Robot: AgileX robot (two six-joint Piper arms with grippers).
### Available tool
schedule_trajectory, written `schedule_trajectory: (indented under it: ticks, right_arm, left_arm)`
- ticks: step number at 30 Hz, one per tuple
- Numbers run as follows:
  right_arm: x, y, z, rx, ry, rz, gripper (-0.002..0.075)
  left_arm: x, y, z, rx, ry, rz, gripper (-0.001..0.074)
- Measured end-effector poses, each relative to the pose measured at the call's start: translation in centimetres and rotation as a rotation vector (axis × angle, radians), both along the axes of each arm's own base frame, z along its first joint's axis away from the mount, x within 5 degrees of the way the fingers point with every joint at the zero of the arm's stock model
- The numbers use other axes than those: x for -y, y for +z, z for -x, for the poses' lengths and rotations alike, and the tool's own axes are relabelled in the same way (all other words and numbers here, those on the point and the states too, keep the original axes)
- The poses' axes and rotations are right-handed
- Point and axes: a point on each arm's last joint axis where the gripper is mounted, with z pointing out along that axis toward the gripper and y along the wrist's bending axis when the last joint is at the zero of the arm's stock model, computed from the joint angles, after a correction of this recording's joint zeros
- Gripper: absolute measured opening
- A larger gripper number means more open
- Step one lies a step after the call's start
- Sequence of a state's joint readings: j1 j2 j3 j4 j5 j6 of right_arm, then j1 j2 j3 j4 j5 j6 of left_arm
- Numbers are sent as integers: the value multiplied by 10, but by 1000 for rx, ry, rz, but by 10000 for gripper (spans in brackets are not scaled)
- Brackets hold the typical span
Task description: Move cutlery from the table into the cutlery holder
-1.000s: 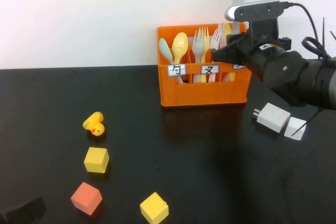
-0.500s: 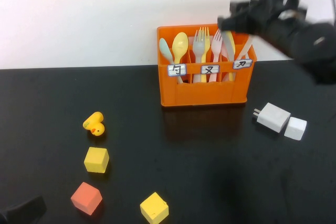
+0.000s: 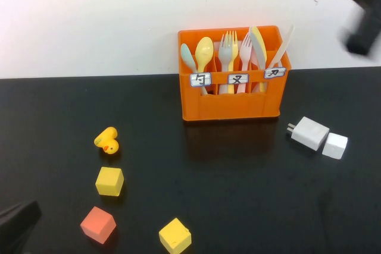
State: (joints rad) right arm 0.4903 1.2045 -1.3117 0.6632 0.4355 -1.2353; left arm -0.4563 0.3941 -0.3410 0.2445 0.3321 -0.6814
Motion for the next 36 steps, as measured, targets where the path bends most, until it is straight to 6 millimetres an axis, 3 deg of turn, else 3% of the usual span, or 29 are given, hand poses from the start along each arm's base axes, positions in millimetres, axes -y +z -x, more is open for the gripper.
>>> schedule_trajectory:
  ticks: [3, 8, 13, 18, 21, 25, 36]
  right_arm:
    - [17, -8, 26, -21, -9, 111, 3]
    - [51, -39, 72, -65, -90, 198, 1]
    - [77, -85, 115, -124, -128, 179, 1]
    - [93, -138, 145, -189, -151, 147, 1]
    - [99, -164, 155, -197, -160, 138, 0]
    - [103, -181, 162, -192, -164, 131, 0]
    - [104, -191, 166, -248, -149, 172, -1]
  left_arm:
    - [-4, 3, 5, 50, 4, -24, -1]
    - [-10, 5, 12, 81, 19, -49, -1]
    - [-10, 1, 14, 96, 13, -37, -1]
    - [-5, -13, 11, 139, -25, -27, -1]
    - [-4, -17, 10, 163, -40, -27, -1]
    - [-3, -17, 10, 171, -44, -31, -1]
    - [-3, -17, 10, 170, -44, -34, -1]
